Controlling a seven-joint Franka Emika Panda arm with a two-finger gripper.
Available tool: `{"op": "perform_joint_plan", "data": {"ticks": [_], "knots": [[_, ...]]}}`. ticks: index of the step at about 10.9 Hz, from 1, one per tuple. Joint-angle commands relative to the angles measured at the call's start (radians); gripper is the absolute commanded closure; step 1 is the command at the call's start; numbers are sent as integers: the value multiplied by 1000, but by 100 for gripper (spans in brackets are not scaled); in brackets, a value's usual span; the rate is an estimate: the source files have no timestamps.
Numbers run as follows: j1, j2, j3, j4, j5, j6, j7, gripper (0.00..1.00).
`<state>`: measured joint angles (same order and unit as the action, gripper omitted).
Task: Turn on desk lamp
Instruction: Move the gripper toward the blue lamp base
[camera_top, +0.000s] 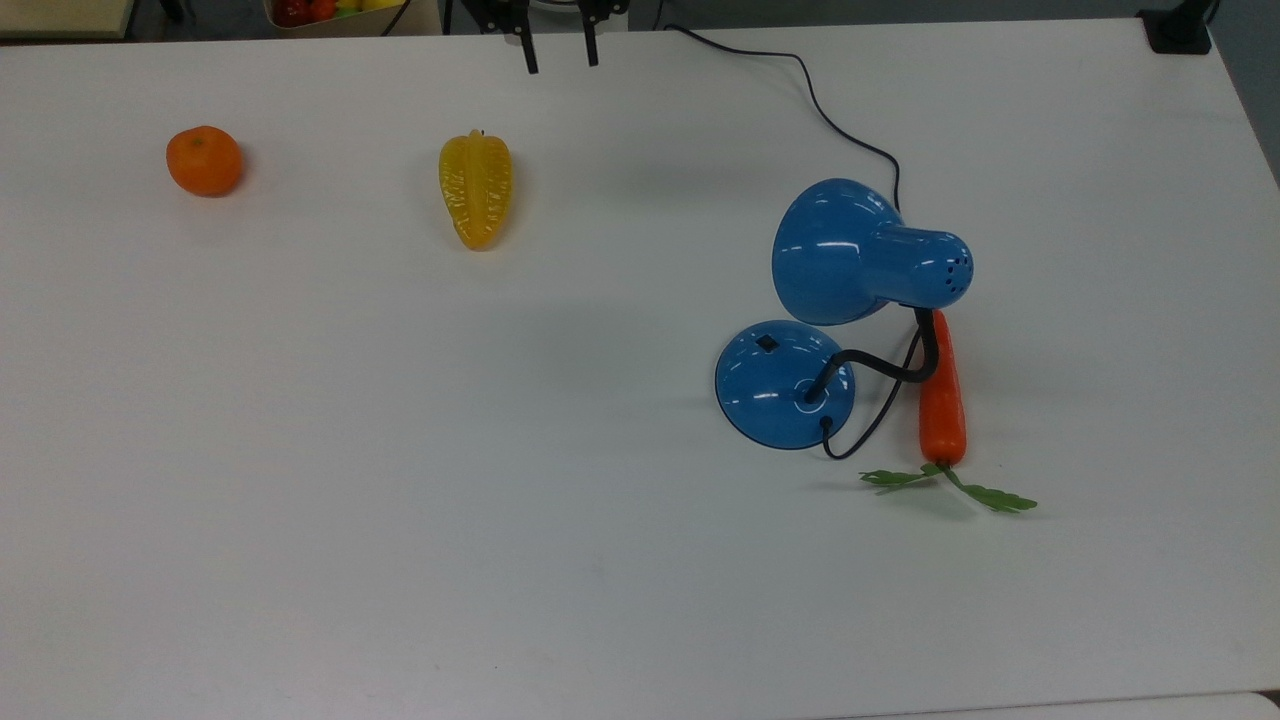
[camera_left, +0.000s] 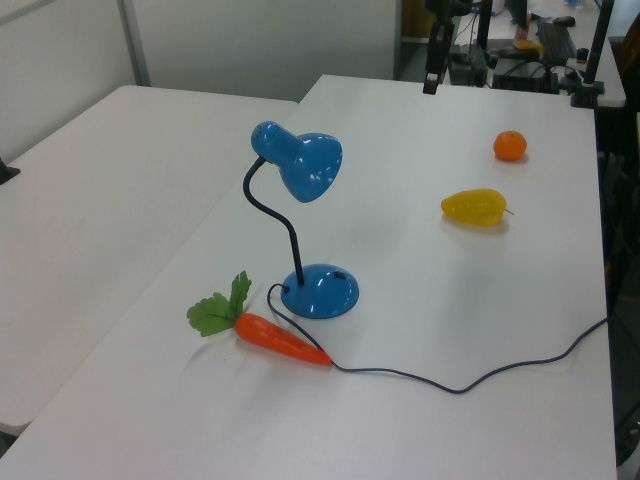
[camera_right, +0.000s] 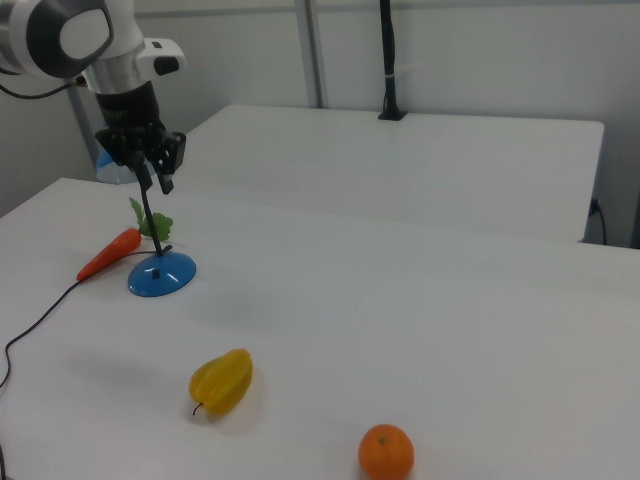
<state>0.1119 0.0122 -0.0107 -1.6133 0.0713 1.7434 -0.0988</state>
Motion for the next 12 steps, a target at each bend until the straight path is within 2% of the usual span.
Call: {"op": "perform_joint_plan", "data": {"ticks": [1, 3, 5, 9, 12], "knots": [[14, -3, -9, -20, 1, 28, -24, 82], [15, 2, -9, -20, 1, 30, -22, 89], [17, 8, -9, -20, 2, 31, -19, 100], [32, 15, -6, -42, 4, 33, -24, 100], [34, 28, 21, -83, 2, 105, -21, 100]]}}
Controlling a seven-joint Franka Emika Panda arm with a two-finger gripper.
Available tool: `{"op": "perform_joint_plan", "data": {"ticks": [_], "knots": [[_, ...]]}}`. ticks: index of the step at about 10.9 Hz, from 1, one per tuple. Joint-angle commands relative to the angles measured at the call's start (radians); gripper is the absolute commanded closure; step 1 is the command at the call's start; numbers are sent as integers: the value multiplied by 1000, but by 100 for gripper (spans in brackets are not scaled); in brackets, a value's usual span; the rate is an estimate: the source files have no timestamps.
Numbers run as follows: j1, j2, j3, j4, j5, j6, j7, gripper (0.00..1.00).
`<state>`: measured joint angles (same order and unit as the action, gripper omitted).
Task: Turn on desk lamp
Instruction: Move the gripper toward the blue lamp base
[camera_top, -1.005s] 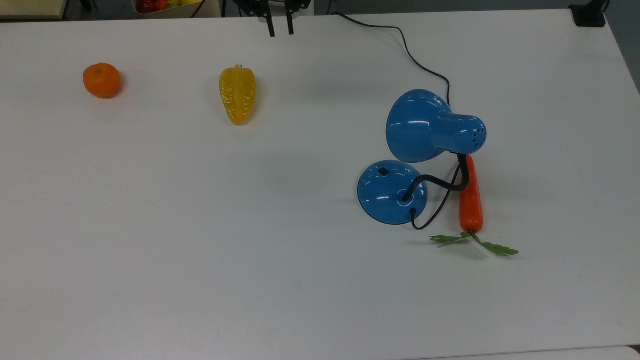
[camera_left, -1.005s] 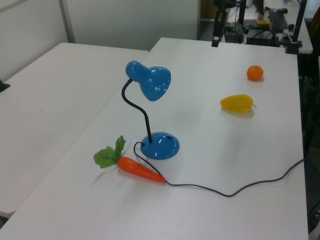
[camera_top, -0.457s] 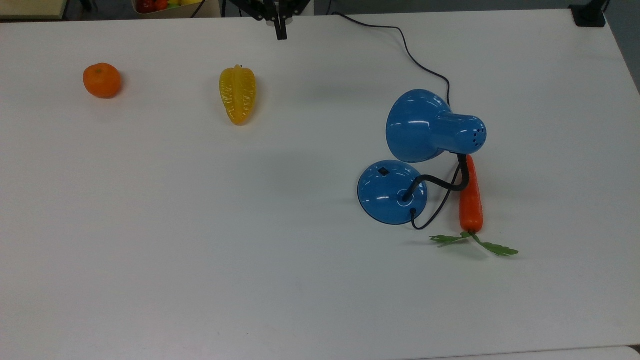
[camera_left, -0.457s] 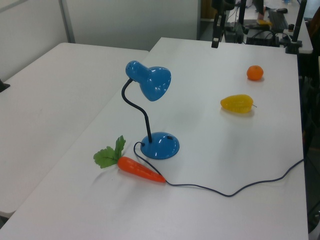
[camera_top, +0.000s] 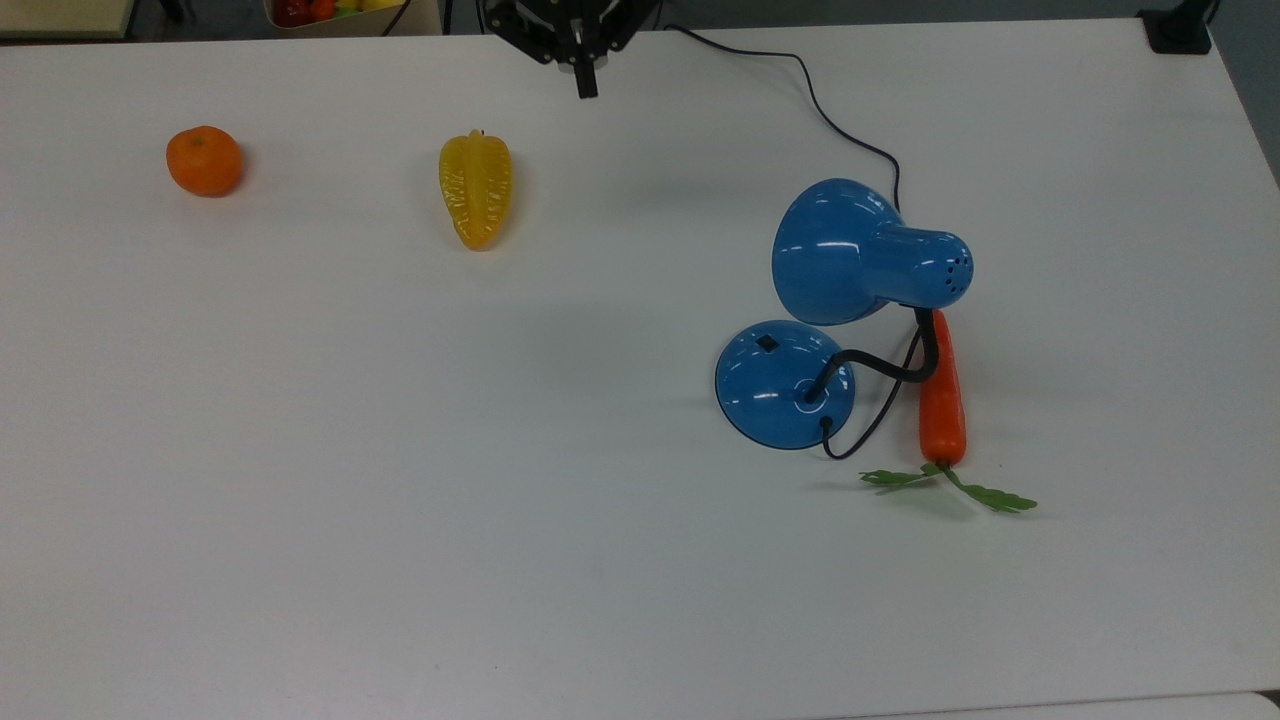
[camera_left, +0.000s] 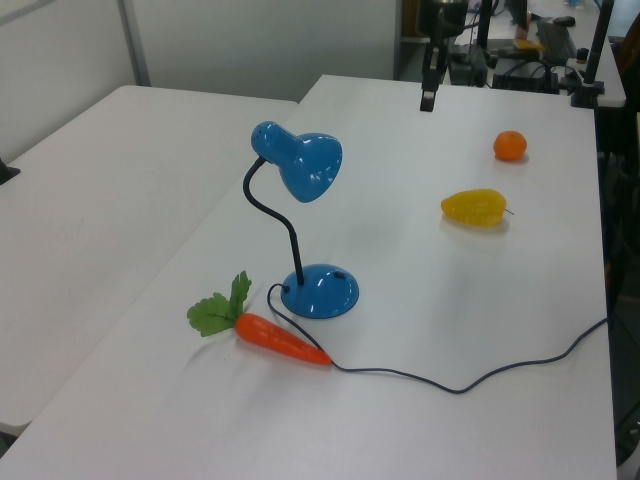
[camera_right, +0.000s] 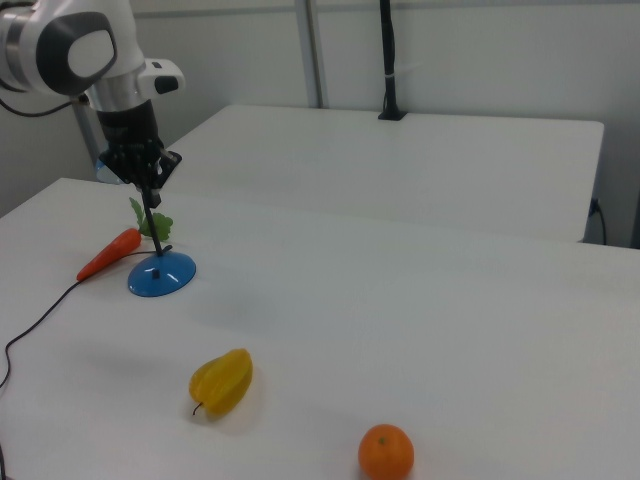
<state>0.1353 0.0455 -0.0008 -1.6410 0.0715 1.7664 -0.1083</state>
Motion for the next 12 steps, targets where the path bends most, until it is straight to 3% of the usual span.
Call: {"op": "perform_joint_plan", "data": {"ticks": [1, 8, 12], "knots": [[10, 2, 22, -63, 2, 99, -10, 100], [12, 77, 71, -154, -1, 301, 2, 99], [46, 138, 71, -171, -1, 439, 2, 100]]}}
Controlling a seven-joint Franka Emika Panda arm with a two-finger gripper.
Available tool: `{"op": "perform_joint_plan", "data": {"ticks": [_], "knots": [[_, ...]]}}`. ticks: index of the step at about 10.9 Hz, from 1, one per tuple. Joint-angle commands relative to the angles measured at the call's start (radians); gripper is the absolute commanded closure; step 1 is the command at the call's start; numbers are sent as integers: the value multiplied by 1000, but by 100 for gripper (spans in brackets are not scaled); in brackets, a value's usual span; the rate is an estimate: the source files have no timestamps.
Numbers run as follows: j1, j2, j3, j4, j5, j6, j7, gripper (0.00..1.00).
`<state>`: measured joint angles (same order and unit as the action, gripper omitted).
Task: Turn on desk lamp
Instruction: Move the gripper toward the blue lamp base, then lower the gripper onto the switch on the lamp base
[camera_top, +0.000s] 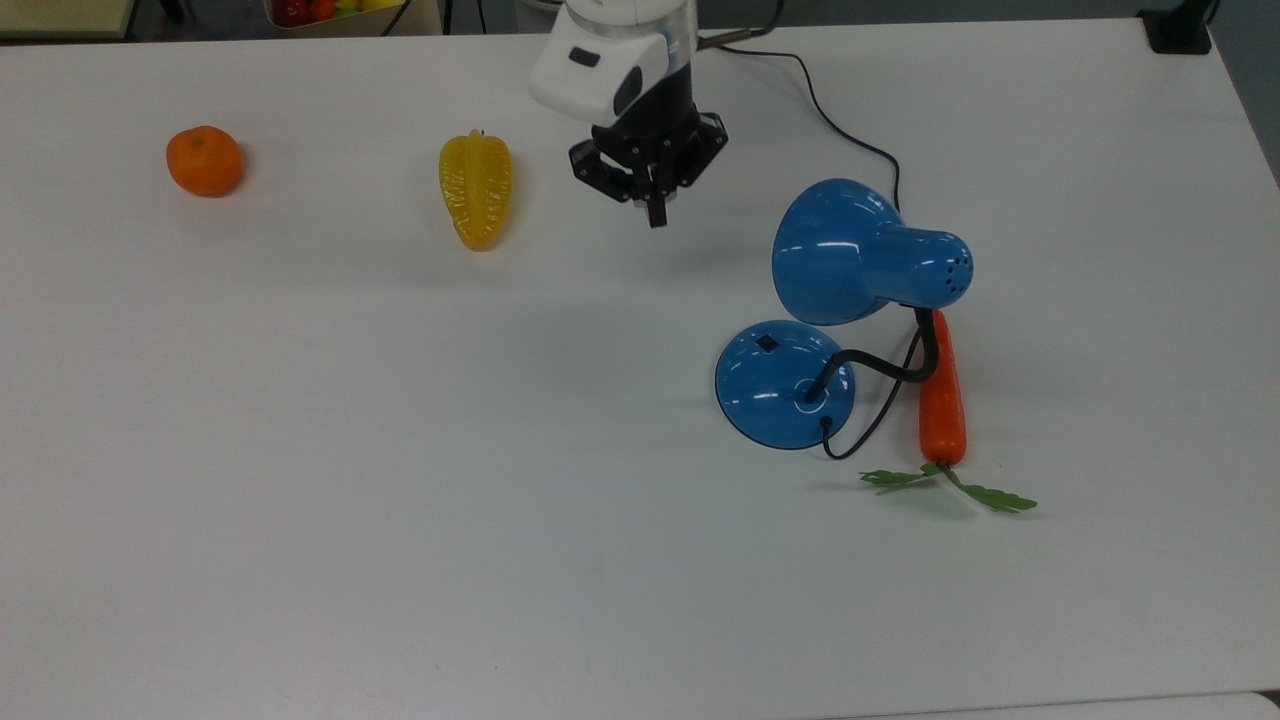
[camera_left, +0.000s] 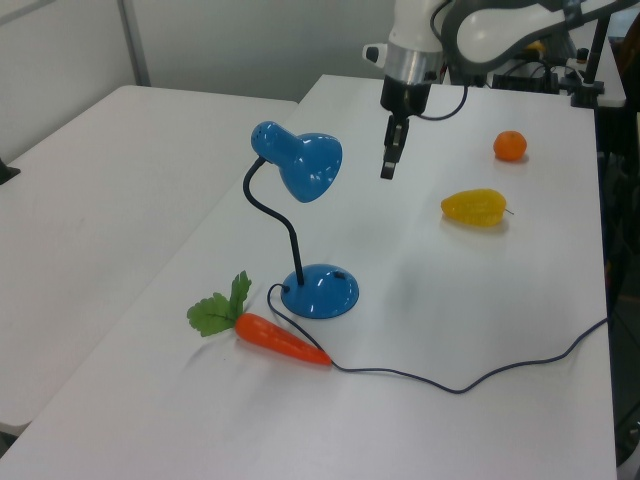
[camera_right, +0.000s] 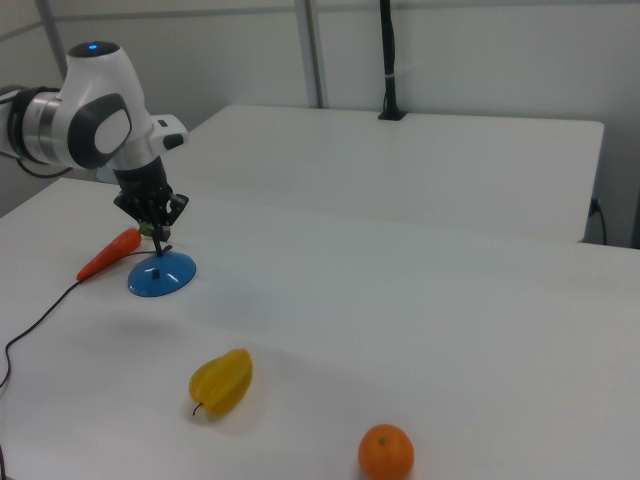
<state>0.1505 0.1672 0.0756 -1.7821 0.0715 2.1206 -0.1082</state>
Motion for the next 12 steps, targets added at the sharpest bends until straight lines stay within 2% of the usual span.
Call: {"op": "perform_joint_plan", "data": {"ticks": [1, 8, 12], "knots": [[38, 27, -5, -43, -2, 119, -2, 100], [96, 149, 12, -60, -21, 344, -18, 100], [110, 201, 15, -57, -45, 413, -47, 100]]}}
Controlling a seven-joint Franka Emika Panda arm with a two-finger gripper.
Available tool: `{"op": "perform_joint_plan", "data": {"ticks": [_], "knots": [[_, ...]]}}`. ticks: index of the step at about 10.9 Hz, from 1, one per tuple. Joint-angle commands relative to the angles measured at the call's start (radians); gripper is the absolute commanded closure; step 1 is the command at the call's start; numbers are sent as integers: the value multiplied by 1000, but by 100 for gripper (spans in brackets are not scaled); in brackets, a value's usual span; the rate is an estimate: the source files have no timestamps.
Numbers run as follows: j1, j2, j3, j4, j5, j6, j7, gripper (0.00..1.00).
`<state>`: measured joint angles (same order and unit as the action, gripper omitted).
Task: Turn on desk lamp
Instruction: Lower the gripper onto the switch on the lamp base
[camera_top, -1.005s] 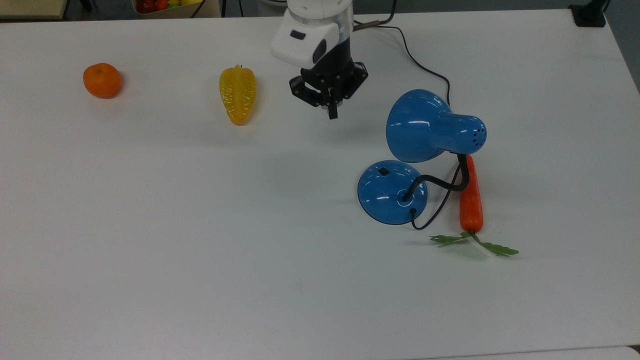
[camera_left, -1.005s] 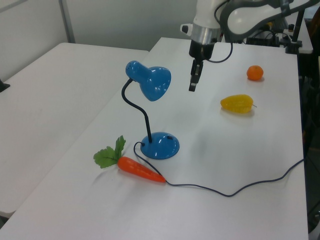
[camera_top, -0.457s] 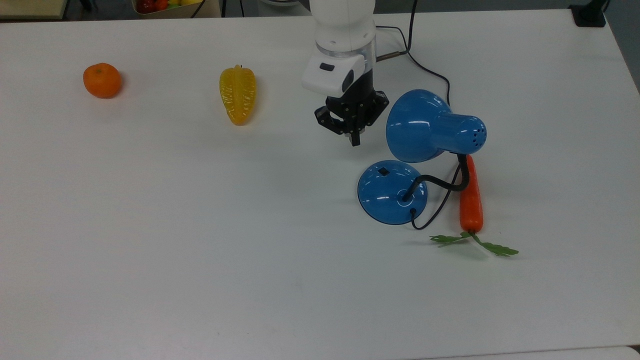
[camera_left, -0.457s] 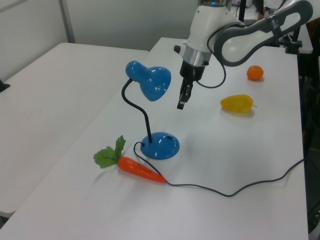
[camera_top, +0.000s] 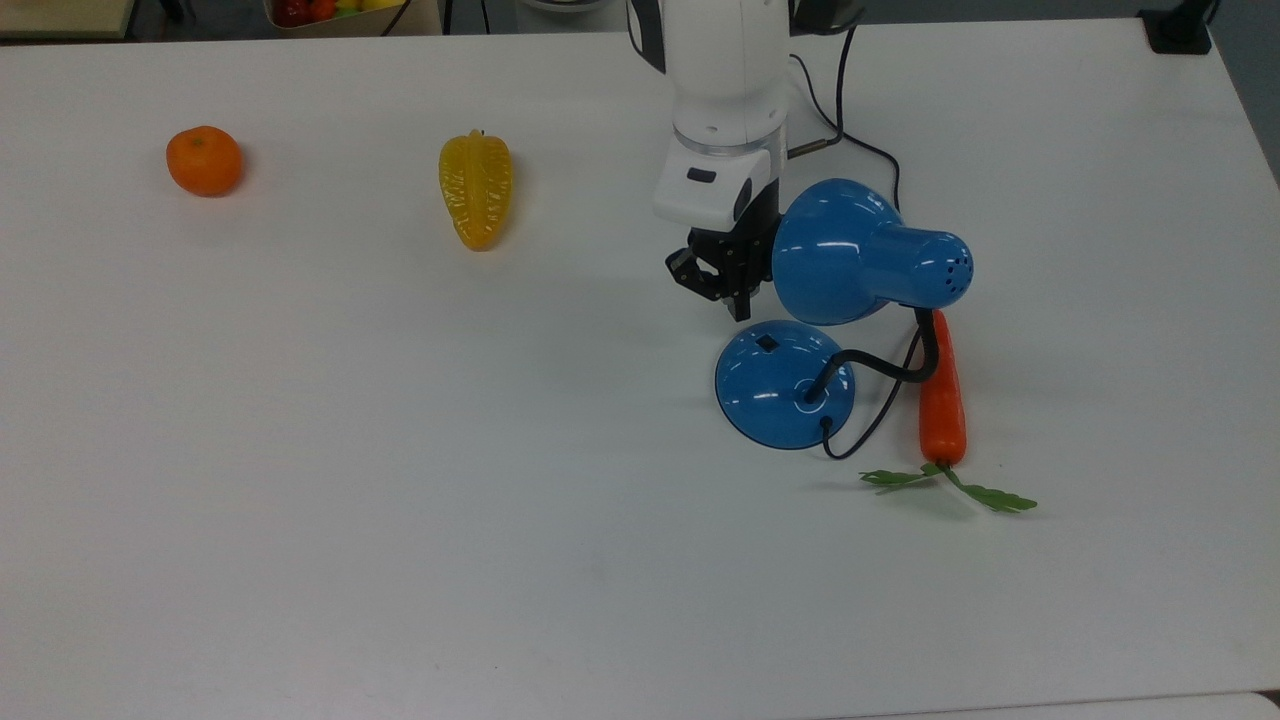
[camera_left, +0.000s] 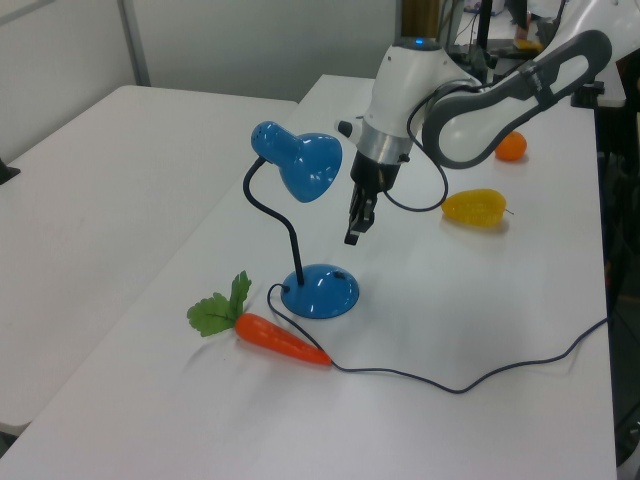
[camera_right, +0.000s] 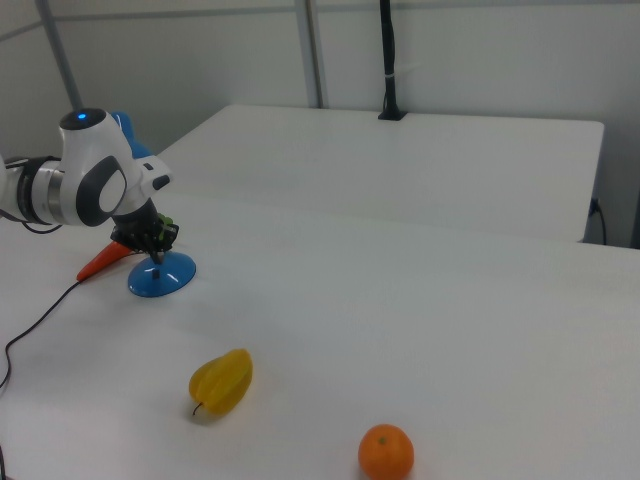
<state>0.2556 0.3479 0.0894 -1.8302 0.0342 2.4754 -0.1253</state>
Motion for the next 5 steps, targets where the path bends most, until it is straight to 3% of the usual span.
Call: {"op": "perform_joint_plan", "data": {"ticks": [1, 5], "knots": [[7, 34, 9, -7, -19, 83, -37, 100], [5, 62, 23, -7, -39, 119, -56, 100]]}}
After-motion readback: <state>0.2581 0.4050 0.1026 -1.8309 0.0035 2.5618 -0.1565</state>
